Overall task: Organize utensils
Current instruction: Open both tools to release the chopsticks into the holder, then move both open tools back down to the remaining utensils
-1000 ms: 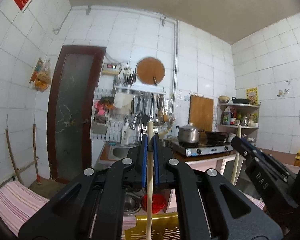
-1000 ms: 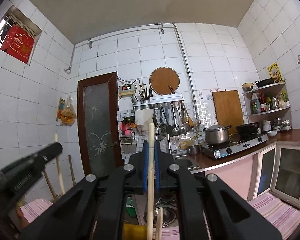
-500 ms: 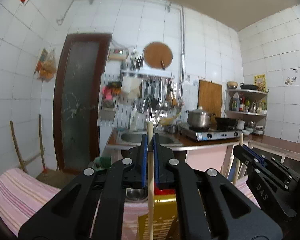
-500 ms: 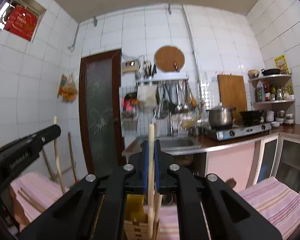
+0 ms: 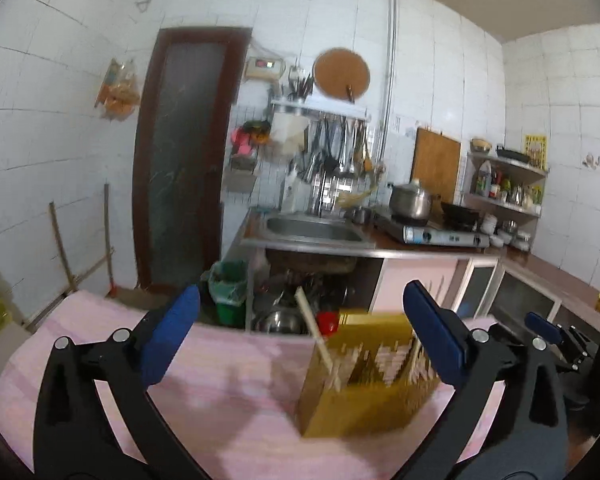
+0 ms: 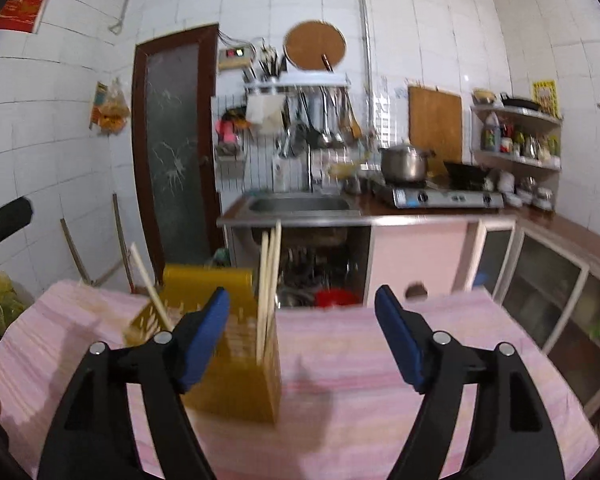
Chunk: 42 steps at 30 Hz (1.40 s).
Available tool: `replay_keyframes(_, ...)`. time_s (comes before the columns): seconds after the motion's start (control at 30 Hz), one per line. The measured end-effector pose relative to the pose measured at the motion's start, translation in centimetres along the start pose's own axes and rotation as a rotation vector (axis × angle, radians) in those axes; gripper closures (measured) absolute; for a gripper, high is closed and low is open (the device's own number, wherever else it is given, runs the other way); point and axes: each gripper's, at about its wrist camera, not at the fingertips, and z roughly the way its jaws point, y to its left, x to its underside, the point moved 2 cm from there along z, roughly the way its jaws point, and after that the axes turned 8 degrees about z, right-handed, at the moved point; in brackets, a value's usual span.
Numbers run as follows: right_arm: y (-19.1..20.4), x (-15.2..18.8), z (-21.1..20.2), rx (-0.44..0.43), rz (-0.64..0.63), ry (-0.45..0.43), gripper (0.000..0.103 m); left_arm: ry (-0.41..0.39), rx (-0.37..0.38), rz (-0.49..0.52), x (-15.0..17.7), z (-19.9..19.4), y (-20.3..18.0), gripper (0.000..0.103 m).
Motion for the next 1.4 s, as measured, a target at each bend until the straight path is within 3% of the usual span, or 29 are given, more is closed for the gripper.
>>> replay_keyframes(0.27,-0.5,6.5,-3.6,0.029,0.008,0.126,0.024,0.216,-0.002,0.02,7.5,-3.2,1.4,0.005)
replay_keyframes(0.53,-0.8,11.9,-4.2,0.056,0.025,0.205,0.023,0.366,-0.039,0.024,14.6,-3.5,2.3,0.005)
replay_keyframes(0.7,-0.6,13.1,-4.2,0.048,0.026,0.215,0.023,0.404,-0.074,0.068,16.6,-3.0,1.9,0.005)
replay_keyframes(0.87,-0.8,14.1,-3.8,0.063,0.028,0.249,0.024,0.43,-0.052,0.094,17.8,-2.4,1.2,0.005)
replay_keyframes(1.03,-0.9,15.7,-1.9,0.068,0.073,0.369,0.024,0.481,-0.042,0.133,18.6,-1.7,0.7,0.005)
replay_keyframes(1.13,0.3,16.1,-1.0,0.096,0.034,0.41,0.025,0.508,-0.026,0.088,19.1,-1.2,1.0,0.005)
replay_keyframes(1.2,1.5,16.3,-0.6,0.108,-0.006,0.425,0.031,0.526,-0.022,0.061,19.5,-0.8,1.3,0.005)
replay_keyframes(1.27,2.6,16.7,0.2,0.119,-0.033,0.475,0.045,0.54,-0.031,0.048,19.7,-0.5,1.4,0.005)
replay_keyframes(1.33,3.1,17.1,0.9,0.122,-0.032,0.517,0.053,0.55,-0.046,0.044,19.9,-0.2,1.5,0.005)
replay_keyframes(1.4,3.4,17.3,1.2,0.13,-0.031,0.53,0.053,0.546,-0.061,0.048,19.8,-0.1,1.6,0.005)
